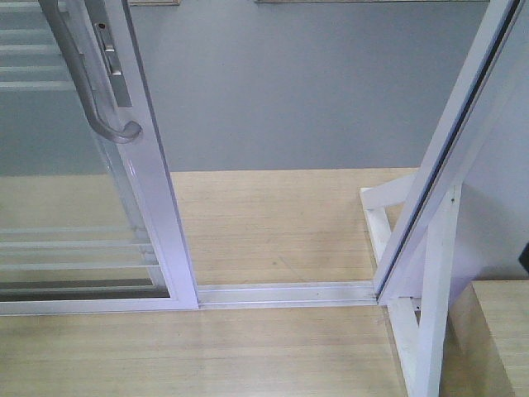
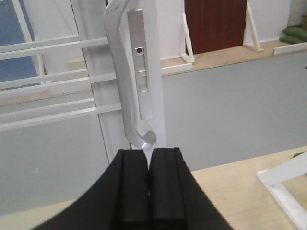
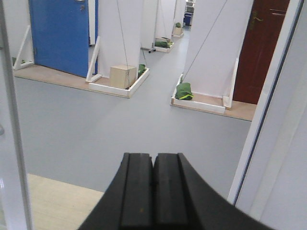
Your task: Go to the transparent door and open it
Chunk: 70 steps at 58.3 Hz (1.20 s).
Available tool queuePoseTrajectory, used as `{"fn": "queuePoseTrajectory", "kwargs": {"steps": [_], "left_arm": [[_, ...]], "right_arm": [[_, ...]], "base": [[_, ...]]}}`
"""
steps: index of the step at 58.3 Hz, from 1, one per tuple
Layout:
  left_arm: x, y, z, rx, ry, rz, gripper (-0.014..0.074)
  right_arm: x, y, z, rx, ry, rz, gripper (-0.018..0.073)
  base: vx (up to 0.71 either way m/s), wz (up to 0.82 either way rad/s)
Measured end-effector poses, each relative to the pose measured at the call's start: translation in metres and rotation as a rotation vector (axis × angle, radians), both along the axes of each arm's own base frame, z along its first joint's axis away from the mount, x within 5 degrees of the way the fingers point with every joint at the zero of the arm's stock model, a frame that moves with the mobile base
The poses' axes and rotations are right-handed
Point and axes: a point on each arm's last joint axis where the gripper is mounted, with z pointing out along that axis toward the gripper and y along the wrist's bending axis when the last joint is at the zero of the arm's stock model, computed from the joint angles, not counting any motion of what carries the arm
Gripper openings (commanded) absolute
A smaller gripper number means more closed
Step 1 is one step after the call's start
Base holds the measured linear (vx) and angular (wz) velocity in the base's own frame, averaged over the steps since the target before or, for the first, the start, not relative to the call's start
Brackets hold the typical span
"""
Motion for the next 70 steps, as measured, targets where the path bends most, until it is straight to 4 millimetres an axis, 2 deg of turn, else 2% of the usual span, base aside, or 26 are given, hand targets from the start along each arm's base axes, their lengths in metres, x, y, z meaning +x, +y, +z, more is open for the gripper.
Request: {"fn": "queuePoseTrajectory", "kwargs": {"steps": [9,21,30,70], "left_arm": [[-0.02,0.0,-0.013,-0.039,-0.044,-0.016,0.0073],[-0.019,0.004,-0.021,-0.045,-0.06,0.025,0.0073],[-0.018,0.004,-0.021,-0.045,-0.056,0.031,0.0074],[-0.018,0.001,-0.024,-0.042,-0.025,0.0,0.0074]], "right_arm": [[-0.016,-0.001,-0.022,0.001,0.009,0.014,-0.0003],[-0.011,-0.006,-0.048,0.011,-0.022,-0.053,-0.0001],[-0.008,-0.01,-0.047,0.042,-0.072,-0.095,0.0],[-0.009,-0.008,-0.051,0.074,-0.035,-0.083,0.0001]], "base": [[0.0,0.0],[0.0,0.0],[0.0,0.0],[0.0,0.0]]}}
